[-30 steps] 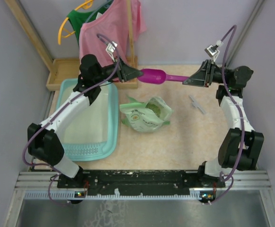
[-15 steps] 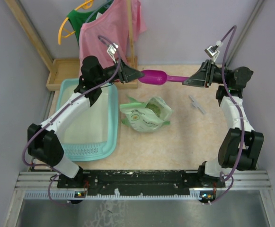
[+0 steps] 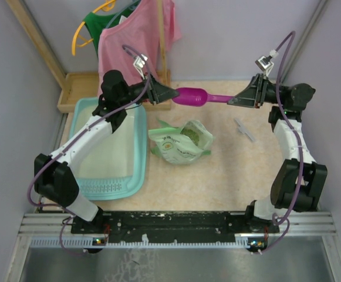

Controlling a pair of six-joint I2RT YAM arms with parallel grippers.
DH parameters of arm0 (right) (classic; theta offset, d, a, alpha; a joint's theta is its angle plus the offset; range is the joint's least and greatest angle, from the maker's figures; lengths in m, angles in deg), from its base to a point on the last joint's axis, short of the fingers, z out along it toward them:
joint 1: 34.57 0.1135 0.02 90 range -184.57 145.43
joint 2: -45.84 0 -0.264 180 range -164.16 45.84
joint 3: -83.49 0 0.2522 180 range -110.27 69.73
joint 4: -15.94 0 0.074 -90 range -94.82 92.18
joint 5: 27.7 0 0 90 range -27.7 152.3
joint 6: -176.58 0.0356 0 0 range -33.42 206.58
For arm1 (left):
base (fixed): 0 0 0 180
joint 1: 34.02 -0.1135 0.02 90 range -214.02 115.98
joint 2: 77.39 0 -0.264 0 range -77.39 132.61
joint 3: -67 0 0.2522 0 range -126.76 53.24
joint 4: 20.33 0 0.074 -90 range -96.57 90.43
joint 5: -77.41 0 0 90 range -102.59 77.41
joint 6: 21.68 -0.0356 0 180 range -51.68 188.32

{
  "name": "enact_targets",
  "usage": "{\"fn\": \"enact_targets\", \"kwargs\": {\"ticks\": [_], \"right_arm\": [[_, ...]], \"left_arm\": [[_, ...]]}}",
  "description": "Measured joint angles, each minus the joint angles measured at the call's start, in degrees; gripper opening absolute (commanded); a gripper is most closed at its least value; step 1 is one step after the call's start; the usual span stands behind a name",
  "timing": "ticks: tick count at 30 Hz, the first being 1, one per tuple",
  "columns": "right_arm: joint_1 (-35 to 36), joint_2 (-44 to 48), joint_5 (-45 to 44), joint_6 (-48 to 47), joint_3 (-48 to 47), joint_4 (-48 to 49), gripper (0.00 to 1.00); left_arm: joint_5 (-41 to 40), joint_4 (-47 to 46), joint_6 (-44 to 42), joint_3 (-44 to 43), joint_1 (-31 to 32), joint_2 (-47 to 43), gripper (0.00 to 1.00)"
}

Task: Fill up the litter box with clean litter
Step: Pick up the spatula from the center of the board.

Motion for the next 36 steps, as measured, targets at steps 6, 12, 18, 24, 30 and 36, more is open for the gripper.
{"fn": "enact_targets", "kwargs": {"ticks": [6,12,18,24,30,36], "right_arm": [[-0.44,-0.31,-0.85,0.22,-0.76,0.02,0.40],[-0.44,-0.37,-1.11,0.31,-0.76,0.13,0.40],[-0.44,-0.37,-1.14,0.72,-0.76,0.98,0.40],[-0.44,-0.37,-1.16,0.74,-0.76,1.09,0.40],[-0.44,-0.37,-1.31,0.74,-0.76,1.11,0.39],[-0.44,-0.37,-1.36,0.76,-0.76,1.14,0.33]], "left_arm": [[-0.46,0.04,-0.02,0.02,0.61,-0.04,0.00],[-2.12,0.04,-0.04,0.44,1.79,-0.48,0.00],[-4.09,0.04,-0.26,0.68,3.02,-0.61,0.00],[-5.86,-0.02,-0.35,1.38,3.39,-0.83,0.00],[-6.95,-0.15,-0.42,1.95,3.63,-1.16,0.00],[-7.19,-0.20,-0.42,1.95,3.87,-1.20,0.00]]}}
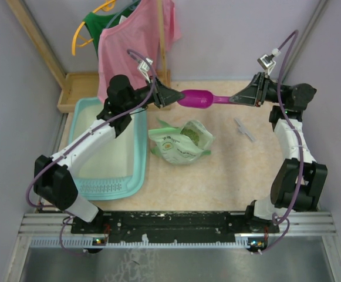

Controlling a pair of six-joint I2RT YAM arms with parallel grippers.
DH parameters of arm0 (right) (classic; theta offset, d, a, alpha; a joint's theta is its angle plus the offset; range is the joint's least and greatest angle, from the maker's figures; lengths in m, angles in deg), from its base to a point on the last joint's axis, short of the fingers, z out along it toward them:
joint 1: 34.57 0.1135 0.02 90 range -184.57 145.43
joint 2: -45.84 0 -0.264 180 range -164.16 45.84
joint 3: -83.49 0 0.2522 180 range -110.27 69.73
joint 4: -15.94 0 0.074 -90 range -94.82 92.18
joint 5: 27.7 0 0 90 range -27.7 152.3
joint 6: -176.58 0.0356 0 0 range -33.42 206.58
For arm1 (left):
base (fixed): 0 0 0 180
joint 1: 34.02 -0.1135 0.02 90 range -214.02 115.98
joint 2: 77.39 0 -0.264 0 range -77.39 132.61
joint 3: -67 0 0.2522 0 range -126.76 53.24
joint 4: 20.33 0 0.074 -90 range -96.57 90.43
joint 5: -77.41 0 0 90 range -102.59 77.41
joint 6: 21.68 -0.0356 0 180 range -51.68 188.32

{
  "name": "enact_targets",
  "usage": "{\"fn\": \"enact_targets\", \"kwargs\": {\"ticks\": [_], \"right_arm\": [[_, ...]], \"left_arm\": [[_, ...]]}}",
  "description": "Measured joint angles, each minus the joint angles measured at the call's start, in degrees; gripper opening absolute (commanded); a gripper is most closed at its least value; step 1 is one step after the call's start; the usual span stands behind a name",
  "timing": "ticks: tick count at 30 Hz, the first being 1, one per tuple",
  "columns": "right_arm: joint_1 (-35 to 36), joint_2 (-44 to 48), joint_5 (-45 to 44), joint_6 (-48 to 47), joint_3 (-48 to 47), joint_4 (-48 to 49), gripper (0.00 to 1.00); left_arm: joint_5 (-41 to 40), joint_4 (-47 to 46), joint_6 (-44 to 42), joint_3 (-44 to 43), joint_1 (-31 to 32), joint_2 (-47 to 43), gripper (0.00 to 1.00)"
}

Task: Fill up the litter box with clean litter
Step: Pick up the spatula from the center of the board.

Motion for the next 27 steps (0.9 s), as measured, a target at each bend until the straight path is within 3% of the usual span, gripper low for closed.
{"fn": "enact_targets", "kwargs": {"ticks": [2,7,9,11,13,17,27], "right_arm": [[0.00,0.00,0.02,0.00,0.02,0.00,0.28],[0.00,0.00,0.07,0.63,0.04,-0.24,0.00],[0.00,0.00,0.07,0.68,0.04,-0.17,0.00],[0.00,0.00,0.07,0.72,0.04,-0.24,0.00],[0.00,0.00,0.09,0.81,0.04,-0.24,0.00],[0.00,0.00,0.52,0.79,0.04,-0.37,0.00],[0.00,0.00,1.60,-3.87,-0.52,-9.97,0.00]], "left_arm": [[-0.11,-0.02,0.00,0.00,0.04,0.00,0.00],[-0.13,-0.55,-0.07,-0.02,0.26,0.00,0.00],[-0.11,-0.59,-0.13,0.00,0.33,0.02,0.01],[-0.11,-0.59,-0.37,-0.02,0.37,0.00,0.16],[-0.09,-0.68,-0.85,-0.02,0.37,0.00,0.37],[-0.04,-1.49,-2.34,0.00,0.35,-0.07,0.97],[-3.17,2.95,-14.73,0.33,0.28,-5.64,0.99]]}}
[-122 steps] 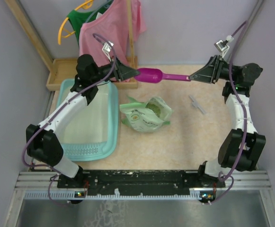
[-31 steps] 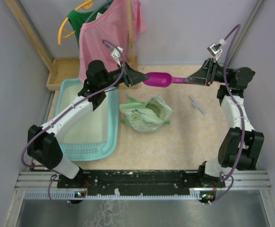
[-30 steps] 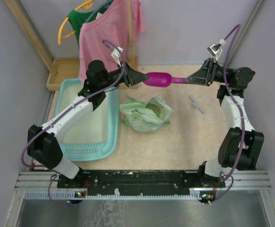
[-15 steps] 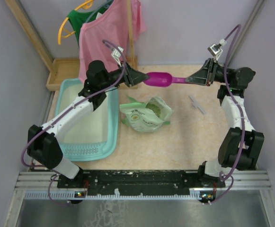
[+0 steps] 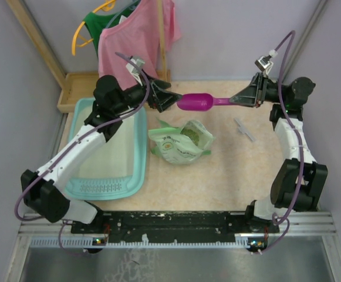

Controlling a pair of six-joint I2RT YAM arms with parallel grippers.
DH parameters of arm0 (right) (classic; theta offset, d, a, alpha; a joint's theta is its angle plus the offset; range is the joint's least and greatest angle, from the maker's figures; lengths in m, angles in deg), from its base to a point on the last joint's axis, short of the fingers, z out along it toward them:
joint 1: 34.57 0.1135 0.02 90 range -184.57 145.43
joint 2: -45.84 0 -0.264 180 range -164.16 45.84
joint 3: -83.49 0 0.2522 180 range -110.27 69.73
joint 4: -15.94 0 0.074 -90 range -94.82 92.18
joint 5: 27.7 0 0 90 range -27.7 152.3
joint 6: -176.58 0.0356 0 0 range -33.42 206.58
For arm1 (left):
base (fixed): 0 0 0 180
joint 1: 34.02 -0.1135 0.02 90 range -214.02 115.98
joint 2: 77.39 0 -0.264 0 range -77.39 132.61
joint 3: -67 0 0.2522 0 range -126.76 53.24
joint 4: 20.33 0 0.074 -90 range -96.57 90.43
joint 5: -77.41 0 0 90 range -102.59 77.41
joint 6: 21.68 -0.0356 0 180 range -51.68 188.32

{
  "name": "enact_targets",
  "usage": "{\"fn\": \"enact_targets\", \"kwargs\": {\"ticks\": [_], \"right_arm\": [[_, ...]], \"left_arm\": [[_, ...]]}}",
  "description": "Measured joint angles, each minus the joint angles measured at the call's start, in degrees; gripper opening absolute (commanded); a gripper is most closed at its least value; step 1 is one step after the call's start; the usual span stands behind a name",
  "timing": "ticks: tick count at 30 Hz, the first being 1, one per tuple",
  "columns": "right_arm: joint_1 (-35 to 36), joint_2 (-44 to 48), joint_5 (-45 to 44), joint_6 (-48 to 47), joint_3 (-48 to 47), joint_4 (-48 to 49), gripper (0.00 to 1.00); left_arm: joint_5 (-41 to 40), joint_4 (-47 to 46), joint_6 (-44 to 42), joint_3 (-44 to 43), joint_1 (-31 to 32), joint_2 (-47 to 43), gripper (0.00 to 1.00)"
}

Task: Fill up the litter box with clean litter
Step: Pick up the spatula from the center of the board.

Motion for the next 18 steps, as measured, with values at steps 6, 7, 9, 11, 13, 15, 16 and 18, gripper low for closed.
{"fn": "enact_targets", "kwargs": {"ticks": [6,7,9,11,13,15,16,18], "right_arm": [[-0.35,0.46,0.02,-4.90,-0.98,-8.33,0.00],[-0.59,0.74,0.02,-5.73,-0.98,-9.75,0.00],[-1.14,1.51,0.02,-7.41,-1.05,-12.61,0.00],[-1.97,2.38,0.02,-9.40,-1.57,-15.82,0.00],[-3.08,3.15,0.02,-11.32,-2.67,-19.10,0.00],[-4.13,3.98,0.00,-13.27,-4.02,-22.36,0.00],[-4.55,4.33,0.02,-14.08,-4.70,-23.80,0.00],[-5.09,4.72,0.04,-15.96,-7.04,-27.54,0.00]], "left_arm": [[-0.81,6.47,-11.23,0.00,-0.11,-6.69,0.76],[-0.76,8.11,-13.20,0.07,-0.11,-7.76,0.76],[-0.81,11.69,-16.61,0.35,-0.09,-9.62,0.76],[-1.38,16.70,-20.35,0.81,-0.09,-11.67,0.74],[-2.05,21.00,-23.15,1.53,-0.09,-13.40,0.72],[-3.13,24.90,-25.77,2.05,-0.04,-14.69,0.71],[-3.69,26.45,-27.02,2.32,-0.04,-15.15,0.70],[-4.83,29.09,-28.92,3.15,-0.04,-15.89,0.69]]}}
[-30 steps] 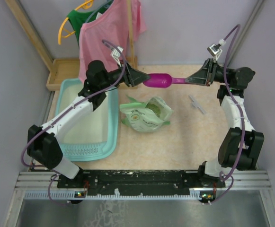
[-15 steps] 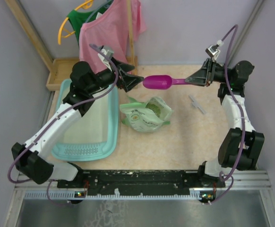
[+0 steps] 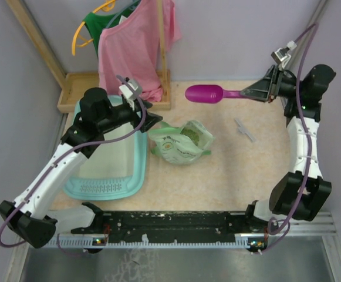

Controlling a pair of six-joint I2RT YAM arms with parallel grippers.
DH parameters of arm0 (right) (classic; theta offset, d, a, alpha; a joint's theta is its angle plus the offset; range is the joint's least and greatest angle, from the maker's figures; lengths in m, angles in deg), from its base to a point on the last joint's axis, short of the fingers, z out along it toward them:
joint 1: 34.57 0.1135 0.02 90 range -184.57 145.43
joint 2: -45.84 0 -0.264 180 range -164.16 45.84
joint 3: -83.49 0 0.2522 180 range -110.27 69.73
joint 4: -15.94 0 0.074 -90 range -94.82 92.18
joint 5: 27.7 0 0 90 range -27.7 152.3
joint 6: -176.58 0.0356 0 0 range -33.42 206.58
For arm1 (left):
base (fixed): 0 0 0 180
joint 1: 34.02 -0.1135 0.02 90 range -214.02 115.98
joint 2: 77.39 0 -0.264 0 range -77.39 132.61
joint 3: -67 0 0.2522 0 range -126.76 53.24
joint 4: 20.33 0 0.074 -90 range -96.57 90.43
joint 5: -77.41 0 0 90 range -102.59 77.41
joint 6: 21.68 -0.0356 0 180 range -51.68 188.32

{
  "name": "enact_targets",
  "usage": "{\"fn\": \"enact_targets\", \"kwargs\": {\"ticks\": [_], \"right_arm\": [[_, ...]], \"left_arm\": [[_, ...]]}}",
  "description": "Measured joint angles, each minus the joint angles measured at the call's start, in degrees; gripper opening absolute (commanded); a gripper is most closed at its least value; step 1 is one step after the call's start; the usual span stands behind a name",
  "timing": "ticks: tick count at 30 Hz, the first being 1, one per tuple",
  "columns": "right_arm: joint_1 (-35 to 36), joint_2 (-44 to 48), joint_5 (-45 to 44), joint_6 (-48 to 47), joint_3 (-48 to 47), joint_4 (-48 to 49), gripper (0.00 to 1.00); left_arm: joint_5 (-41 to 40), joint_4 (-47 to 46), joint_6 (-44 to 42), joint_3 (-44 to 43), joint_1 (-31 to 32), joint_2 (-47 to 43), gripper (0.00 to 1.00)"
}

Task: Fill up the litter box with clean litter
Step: 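Pick up the spatula from the center of the board, then scoop the cat litter from the cat litter bag.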

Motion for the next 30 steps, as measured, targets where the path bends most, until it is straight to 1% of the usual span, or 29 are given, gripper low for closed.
{"fn": "enact_targets", "kwargs": {"ticks": [3,10,14,18,22,27,30], "right_arm": [[0.00,-0.63,0.02,-2.69,-6.78,-6.38,0.00],[-0.07,-7.04,-0.02,-8.96,-38.23,-18.64,0.00],[-0.07,-9.33,-0.04,-11.61,-49.51,-23.50,0.00],[-0.44,-11.21,-0.13,-12.83,-54.49,-25.68,0.00],[-1.31,-14.67,-1.11,-12.94,-57.11,-26.51,0.00],[-1.68,-21.27,-4.66,-13.11,-61.81,-27.80,0.00],[-1.49,-23.21,-6.73,-12.37,-64.08,-28.00,0.00]], "left_arm": [[-1.20,2.14,-1.70,1.27,0.00,-0.26,0.68],[-2.82,3.19,-3.23,1.90,0.02,0.02,0.67],[-3.65,2.62,-3.69,1.90,0.02,0.07,0.68],[-4.46,2.47,-4.33,1.64,0.00,0.07,0.68],[-5.44,2.91,-4.98,-0.68,0.02,0.11,0.68],[-6.82,2.38,-5.55,-2.51,0.00,-0.28,0.67],[-7.76,2.38,-5.51,-2.51,0.02,-0.55,0.66]]}}
